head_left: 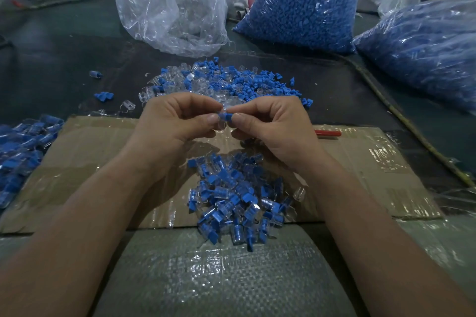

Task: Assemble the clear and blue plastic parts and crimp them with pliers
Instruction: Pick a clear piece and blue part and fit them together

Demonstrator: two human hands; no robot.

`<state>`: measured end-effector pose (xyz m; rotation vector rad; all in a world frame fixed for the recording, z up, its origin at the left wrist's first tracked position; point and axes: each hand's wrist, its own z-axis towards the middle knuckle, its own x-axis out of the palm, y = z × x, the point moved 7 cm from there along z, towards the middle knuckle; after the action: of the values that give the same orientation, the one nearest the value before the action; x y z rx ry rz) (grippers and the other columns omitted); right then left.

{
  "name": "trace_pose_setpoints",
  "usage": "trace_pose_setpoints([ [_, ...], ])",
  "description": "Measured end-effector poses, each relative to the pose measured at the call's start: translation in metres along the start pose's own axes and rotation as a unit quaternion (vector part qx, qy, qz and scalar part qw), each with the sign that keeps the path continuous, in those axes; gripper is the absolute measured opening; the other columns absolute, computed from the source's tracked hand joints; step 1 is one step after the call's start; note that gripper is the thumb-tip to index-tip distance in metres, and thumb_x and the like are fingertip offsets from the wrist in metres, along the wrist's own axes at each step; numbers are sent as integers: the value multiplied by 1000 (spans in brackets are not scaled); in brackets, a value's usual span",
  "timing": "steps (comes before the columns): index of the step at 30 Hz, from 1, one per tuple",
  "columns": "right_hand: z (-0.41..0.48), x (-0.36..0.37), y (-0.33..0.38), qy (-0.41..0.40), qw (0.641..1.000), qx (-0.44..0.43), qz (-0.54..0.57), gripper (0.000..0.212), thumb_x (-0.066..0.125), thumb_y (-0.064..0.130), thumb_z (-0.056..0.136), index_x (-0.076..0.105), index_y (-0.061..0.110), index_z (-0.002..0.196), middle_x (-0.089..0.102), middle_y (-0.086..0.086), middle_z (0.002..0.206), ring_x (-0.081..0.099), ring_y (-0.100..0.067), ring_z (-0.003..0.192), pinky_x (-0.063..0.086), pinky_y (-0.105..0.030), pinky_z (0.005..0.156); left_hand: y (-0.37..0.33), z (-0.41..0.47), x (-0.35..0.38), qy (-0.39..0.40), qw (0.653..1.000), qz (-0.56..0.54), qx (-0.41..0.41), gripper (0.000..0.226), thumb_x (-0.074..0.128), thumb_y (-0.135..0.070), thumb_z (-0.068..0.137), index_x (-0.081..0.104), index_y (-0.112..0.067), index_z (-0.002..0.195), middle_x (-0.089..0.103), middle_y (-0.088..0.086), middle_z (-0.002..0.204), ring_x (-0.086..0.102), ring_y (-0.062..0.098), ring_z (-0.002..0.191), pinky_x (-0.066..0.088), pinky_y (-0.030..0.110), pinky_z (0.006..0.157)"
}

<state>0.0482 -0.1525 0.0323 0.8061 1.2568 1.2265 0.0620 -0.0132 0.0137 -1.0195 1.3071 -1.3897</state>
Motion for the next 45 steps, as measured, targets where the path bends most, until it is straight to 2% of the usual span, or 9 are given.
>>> trace_pose_setpoints([
  [4, 0, -2, -2, -6, 1000, 29, 2, 13, 68, 7, 78, 65, 18, 72, 65, 5, 58, 62, -8, 55, 54, -26, 58, 1, -1, 0, -3, 999, -33, -6, 18, 62, -17, 63, 69, -16, 79, 72, 3, 78, 67, 10, 70, 53, 17, 64],
  [8, -1, 1, 1, -4, 998, 7, -68, 16, 65, 11, 83, 61, 19, 70, 61, 8, 55, 60, -4, 52, 49, -19, 53, 0, -1, 3, 2, 1000, -28, -5, 19, 62, -11, 66, 67, -10, 85, 71, 2, 75, 66, 8, 67, 51, 15, 63],
  [13, -2, 2, 4, -9, 997, -9, -82, 14, 68, 13, 80, 61, 21, 71, 62, 6, 63, 61, -9, 58, 55, -28, 61, 0, -2, 6, 20, 998, -49, -15, 23, 60, -9, 67, 67, -6, 89, 72, 4, 76, 66, 9, 68, 53, 16, 64],
  [16, -2, 0, 7, -28, 996, -20, -81, 15, 71, 14, 78, 59, 23, 75, 62, 10, 69, 60, -2, 62, 51, -18, 60, 2, -3, 7, 24, 995, -94, -30, 22, 60, -8, 65, 69, -7, 85, 71, 4, 73, 65, 11, 68, 53, 17, 65],
  [21, -2, 6, -3, 29, 998, 42, 28, 17, 63, 7, 82, 62, 15, 97, 67, 3, 85, 65, -5, 76, 53, -17, 68, 3, 0, 7, 39, 993, -107, -39, 17, 60, -7, 64, 67, -9, 79, 69, 2, 70, 65, 10, 65, 52, 16, 60],
  [29, -2, 7, -3, 26, 996, 47, 73, 11, 61, 5, 82, 66, 11, 89, 68, -1, 72, 64, -7, 64, 53, -17, 63, 1, 2, 8, 52, 989, -138, -28, 16, 54, 8, 72, 64, -3, 77, 68, 5, 67, 67, 13, 63, 52, 16, 58],
  [34, -1, 7, -6, 8, 998, 48, 50, 7, 63, 6, 82, 66, 12, 83, 67, -2, 70, 64, -7, 62, 53, -17, 61, -1, -1, 8, 46, 996, -73, -19, 20, 70, -17, 57, 68, -12, 76, 70, 5, 72, 68, 16, 68, 55, 20, 61],
  [42, -1, 7, -5, 1, 999, 20, -31, 6, 68, 15, 79, 67, 20, 82, 67, 5, 70, 63, -6, 63, 49, -15, 58, -1, -2, 6, 3, 999, -29, -24, 23, 67, -17, 58, 63, -5, 76, 70, 8, 65, 68, 17, 58, 55, 21, 54],
  [45, -2, 8, -2, 5, 999, -6, -48, 20, 72, 11, 75, 67, 19, 94, 67, 7, 80, 65, -4, 72, 51, -15, 65, 3, 1, 2, 3, 997, -55, -45, 19, 67, -15, 56, 63, -6, 72, 68, 7, 61, 66, 16, 54, 55, 21, 53],
])
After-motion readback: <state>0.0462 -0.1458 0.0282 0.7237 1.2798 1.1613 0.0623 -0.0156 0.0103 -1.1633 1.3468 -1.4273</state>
